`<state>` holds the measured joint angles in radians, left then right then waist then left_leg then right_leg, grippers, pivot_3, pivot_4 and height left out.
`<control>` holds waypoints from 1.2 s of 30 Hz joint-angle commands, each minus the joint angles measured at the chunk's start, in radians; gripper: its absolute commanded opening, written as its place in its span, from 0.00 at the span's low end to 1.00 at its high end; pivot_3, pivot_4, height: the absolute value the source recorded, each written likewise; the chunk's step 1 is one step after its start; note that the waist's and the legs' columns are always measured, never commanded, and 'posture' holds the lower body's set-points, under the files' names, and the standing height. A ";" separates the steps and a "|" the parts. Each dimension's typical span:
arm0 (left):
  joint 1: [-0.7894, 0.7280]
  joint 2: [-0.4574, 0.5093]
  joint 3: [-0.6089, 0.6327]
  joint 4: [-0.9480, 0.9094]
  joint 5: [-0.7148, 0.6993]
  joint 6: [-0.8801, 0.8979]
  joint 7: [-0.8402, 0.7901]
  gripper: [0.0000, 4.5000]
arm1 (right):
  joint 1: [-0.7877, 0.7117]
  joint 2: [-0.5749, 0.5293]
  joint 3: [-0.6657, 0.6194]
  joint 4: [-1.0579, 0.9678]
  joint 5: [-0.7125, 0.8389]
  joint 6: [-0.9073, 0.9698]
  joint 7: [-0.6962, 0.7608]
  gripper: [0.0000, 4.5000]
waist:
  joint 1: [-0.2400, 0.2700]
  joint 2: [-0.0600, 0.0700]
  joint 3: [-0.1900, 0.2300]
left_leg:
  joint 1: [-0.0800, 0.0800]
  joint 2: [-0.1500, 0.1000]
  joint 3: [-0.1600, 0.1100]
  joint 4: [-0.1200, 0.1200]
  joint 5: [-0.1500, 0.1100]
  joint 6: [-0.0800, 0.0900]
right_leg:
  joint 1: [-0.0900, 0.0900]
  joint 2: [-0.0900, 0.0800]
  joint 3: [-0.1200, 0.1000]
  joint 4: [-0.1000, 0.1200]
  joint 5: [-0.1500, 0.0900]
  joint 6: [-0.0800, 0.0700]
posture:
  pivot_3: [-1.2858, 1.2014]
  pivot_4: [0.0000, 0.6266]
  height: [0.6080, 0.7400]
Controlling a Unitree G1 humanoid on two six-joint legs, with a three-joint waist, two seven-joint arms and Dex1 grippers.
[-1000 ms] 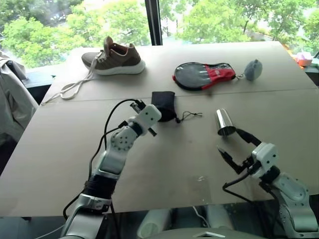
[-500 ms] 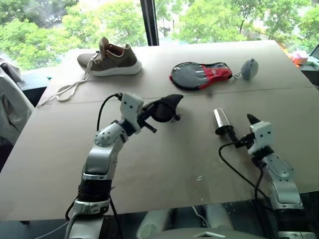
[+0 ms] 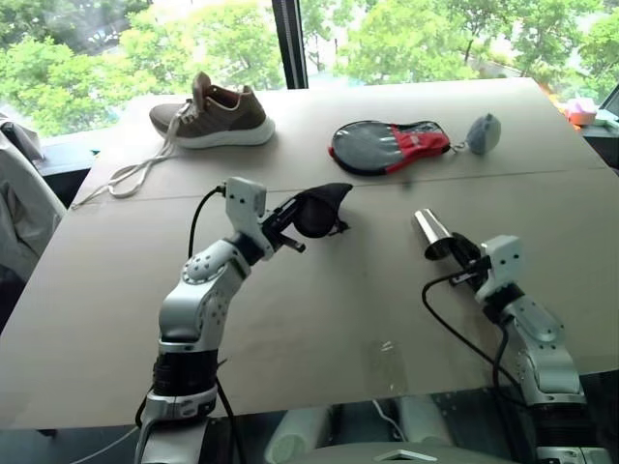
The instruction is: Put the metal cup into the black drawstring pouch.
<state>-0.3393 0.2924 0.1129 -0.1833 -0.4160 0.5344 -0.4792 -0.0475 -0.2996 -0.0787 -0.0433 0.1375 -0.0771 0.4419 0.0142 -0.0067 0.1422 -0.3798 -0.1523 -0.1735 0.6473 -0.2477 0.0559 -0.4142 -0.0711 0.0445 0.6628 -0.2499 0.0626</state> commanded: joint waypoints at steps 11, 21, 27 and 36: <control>-0.107 -0.038 -0.052 -0.014 -0.048 0.097 0.007 0.00 | -0.125 0.025 0.244 -0.258 0.017 -0.034 0.132 0.01 | -0.001 -0.001 0.000 | 0.000 0.000 0.000 0.001 0.000 0.000 | 0.000 0.000 0.000 0.000 0.000 0.000 | 0.52 0.24 1.00; -0.117 0.016 -0.048 -0.095 -0.144 0.190 -0.059 0.00 | -0.158 -0.020 0.261 -0.125 -0.111 0.047 0.087 0.01 | -0.002 -0.001 0.000 | -0.001 0.000 0.000 0.001 0.000 0.000 | -0.001 0.000 0.000 -0.001 0.000 0.000 | 0.52 0.24 1.00; -0.082 0.040 -0.089 -0.159 -0.203 0.253 -0.109 0.00 | -0.210 0.062 0.258 -0.122 -0.116 0.061 0.008 0.01 | -0.003 -0.001 0.000 | -0.001 0.000 0.000 0.001 0.000 -0.001 | -0.001 0.001 0.000 0.000 0.000 0.000 | 0.52 0.24 1.00; -0.100 0.044 -0.080 -0.125 -0.169 0.224 -0.071 0.00 | -0.230 0.263 0.183 -0.163 0.045 0.135 -0.079 0.01 | -0.001 0.000 0.000 | -0.001 0.000 -0.001 0.000 0.000 -0.001 | -0.001 0.001 0.000 -0.001 0.000 0.000 | 0.52 0.24 1.00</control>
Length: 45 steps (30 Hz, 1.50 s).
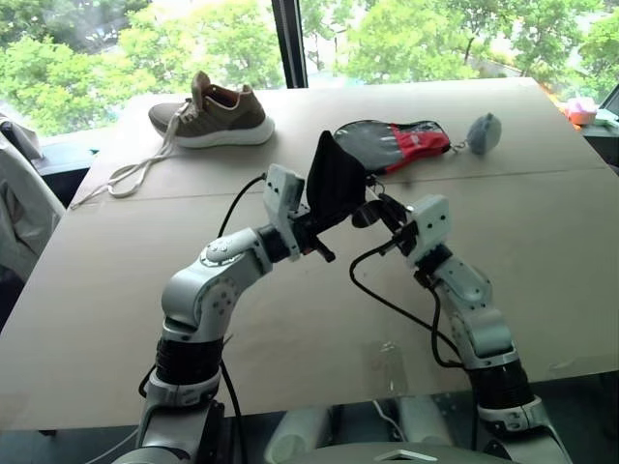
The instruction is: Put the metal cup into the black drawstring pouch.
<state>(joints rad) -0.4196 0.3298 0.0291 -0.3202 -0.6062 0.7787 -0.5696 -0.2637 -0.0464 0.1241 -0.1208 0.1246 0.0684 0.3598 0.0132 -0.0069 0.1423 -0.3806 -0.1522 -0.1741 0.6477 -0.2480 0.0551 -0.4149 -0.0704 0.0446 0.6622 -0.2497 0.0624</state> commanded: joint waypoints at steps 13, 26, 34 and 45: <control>-0.122 -0.045 0.079 0.110 0.012 -0.065 0.084 0.00 | 0.133 -0.238 0.017 -0.152 -0.002 -0.146 0.179 0.01 | -0.005 0.000 0.000 | 0.000 0.000 0.000 0.000 0.000 0.000 | 0.000 0.000 0.000 0.000 0.000 0.000 | 0.52 0.24 1.00; -0.110 0.049 0.075 0.144 0.001 -0.043 -0.018 0.00 | 0.144 -0.217 -0.025 -0.323 0.175 -0.103 0.188 0.01 | 0.001 0.000 0.000 | 0.000 0.000 0.000 0.000 0.000 0.000 | 0.000 0.000 0.000 0.000 0.000 0.000 | 0.52 0.24 1.00; -0.122 0.035 0.066 0.147 -0.025 -0.025 -0.048 0.00 | 0.081 -0.249 0.028 -0.275 0.066 -0.076 0.166 0.01 | -0.002 -0.001 0.000 | 0.000 0.000 -0.001 0.000 0.000 0.000 | 0.000 0.000 -0.001 0.001 0.000 0.000 | 0.52 0.24 1.00; -0.069 0.054 0.061 0.065 -0.090 0.031 -0.075 0.00 | 0.059 -0.264 0.038 -0.151 -0.080 -0.120 0.128 0.01 | -0.001 -0.001 0.000 | 0.000 0.000 0.000 0.000 0.000 0.000 | 0.000 0.000 0.000 -0.001 0.000 0.000 | 0.52 0.24 1.00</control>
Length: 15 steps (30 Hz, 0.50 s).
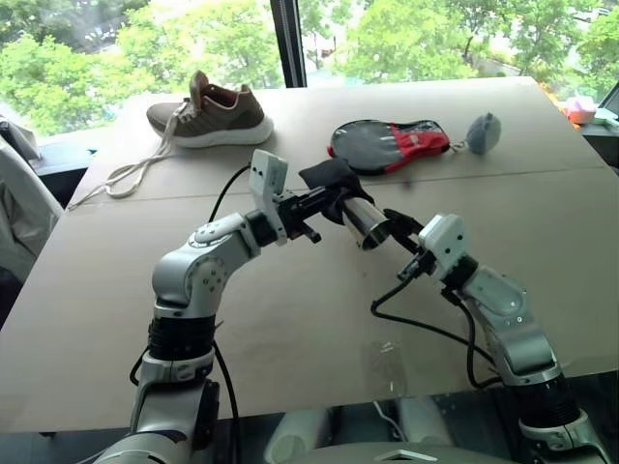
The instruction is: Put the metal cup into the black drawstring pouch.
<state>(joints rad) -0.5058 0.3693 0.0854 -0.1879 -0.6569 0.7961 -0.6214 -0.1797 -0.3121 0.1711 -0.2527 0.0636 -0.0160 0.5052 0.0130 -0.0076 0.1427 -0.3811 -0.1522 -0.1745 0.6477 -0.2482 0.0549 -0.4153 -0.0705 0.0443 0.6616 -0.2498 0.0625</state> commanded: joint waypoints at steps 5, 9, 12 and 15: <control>0.072 0.031 -0.027 -0.138 -0.075 0.045 -0.043 0.00 | -0.048 0.007 -0.003 0.012 -0.077 -0.065 -0.045 0.01 | -0.002 0.000 0.000 | 0.000 0.000 0.000 0.000 0.000 0.000 | 0.000 0.000 0.000 0.000 0.000 0.000 | 0.52 0.24 1.00; 0.068 0.031 -0.038 -0.138 -0.078 0.048 -0.048 0.00 | -0.069 0.067 0.008 0.005 0.021 -0.040 -0.017 0.01 | 0.000 0.000 0.000 | 0.000 0.000 0.000 0.000 0.000 0.000 | 0.000 0.000 0.000 0.001 0.000 0.000 | 0.52 0.24 1.00; 0.059 0.036 -0.045 -0.132 -0.076 0.046 -0.059 0.00 | -0.051 0.159 -0.019 -0.054 0.218 0.101 -0.018 0.01 | -0.001 0.000 0.000 | 0.000 0.000 0.000 0.000 0.000 0.000 | 0.000 0.000 0.000 0.001 0.000 0.000 | 0.52 0.24 1.00; 0.050 0.036 -0.047 -0.131 -0.079 0.048 -0.058 0.00 | -0.027 0.246 -0.081 -0.101 0.419 0.256 -0.060 0.01 | -0.001 0.000 0.000 | 0.000 0.000 0.000 -0.001 0.000 0.000 | 0.000 0.000 0.000 0.000 0.000 0.000 | 0.52 0.24 1.00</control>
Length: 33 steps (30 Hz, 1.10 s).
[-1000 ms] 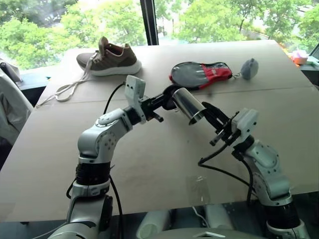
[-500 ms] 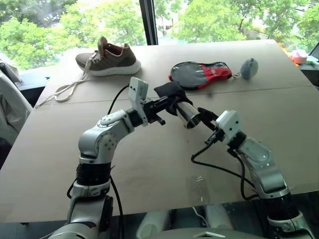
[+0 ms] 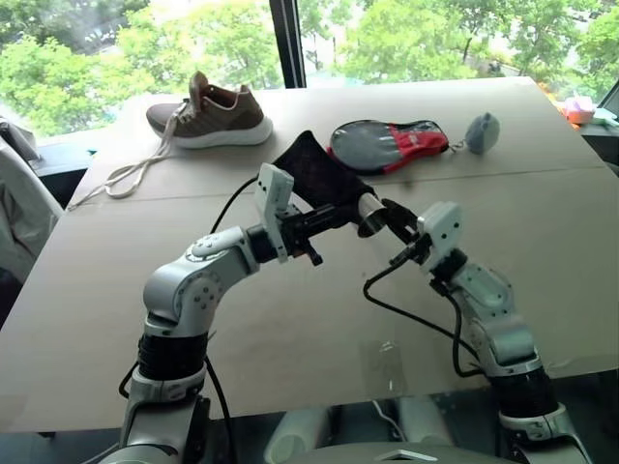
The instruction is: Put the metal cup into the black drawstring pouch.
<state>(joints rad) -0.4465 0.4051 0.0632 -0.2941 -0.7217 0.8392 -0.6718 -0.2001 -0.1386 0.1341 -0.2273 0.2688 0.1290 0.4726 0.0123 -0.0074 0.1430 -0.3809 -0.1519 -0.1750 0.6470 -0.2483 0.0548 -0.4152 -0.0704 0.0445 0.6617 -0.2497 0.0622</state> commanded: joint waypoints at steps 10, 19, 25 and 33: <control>-0.053 -0.045 -0.035 -0.076 -0.076 0.068 0.058 0.00 | -0.051 0.167 -0.275 -0.096 0.777 0.453 -0.262 0.01 | -0.001 0.001 0.001 | 0.000 0.000 0.000 -0.002 0.000 0.000 | 0.000 0.000 0.000 0.000 0.000 0.000 | 0.52 0.24 1.00; -0.051 -0.097 0.042 -0.090 -0.202 0.098 0.111 0.00 | -0.142 -0.186 -0.019 0.180 -0.140 -0.185 -0.189 0.01 | -0.012 0.001 0.001 | 0.000 0.000 0.002 -0.002 0.000 0.000 | -0.003 0.000 0.001 0.001 0.000 0.000 | 0.52 0.24 1.00; -0.014 -0.088 0.022 -0.110 -0.197 0.089 0.101 0.00 | -0.252 -0.462 0.058 0.348 -0.619 -0.583 -0.292 0.01 | -0.014 0.000 0.001 | -0.001 -0.001 0.003 0.000 0.000 0.000 | -0.003 0.000 0.001 0.001 0.000 0.000 | 0.52 0.24 1.00; -0.027 -0.127 -0.047 -0.082 -0.121 -0.009 0.094 0.00 | -0.231 -0.108 -0.070 0.215 0.045 -0.212 -0.215 0.01 | -0.025 -0.005 0.003 | 0.000 0.005 0.002 0.000 0.001 -0.002 | -0.001 0.003 0.004 -0.001 0.002 -0.003 | 0.52 0.24 1.00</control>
<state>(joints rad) -0.4804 0.2727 0.0329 -0.3375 -0.8382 0.8442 -0.5427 -0.4224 -0.2518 0.1582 0.0565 0.1375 -0.2196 0.2616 -0.0125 -0.0119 0.1462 -0.3810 -0.1471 -0.1726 0.6471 -0.2472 0.0527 -0.4156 -0.0669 0.0491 0.6612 -0.2480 0.0594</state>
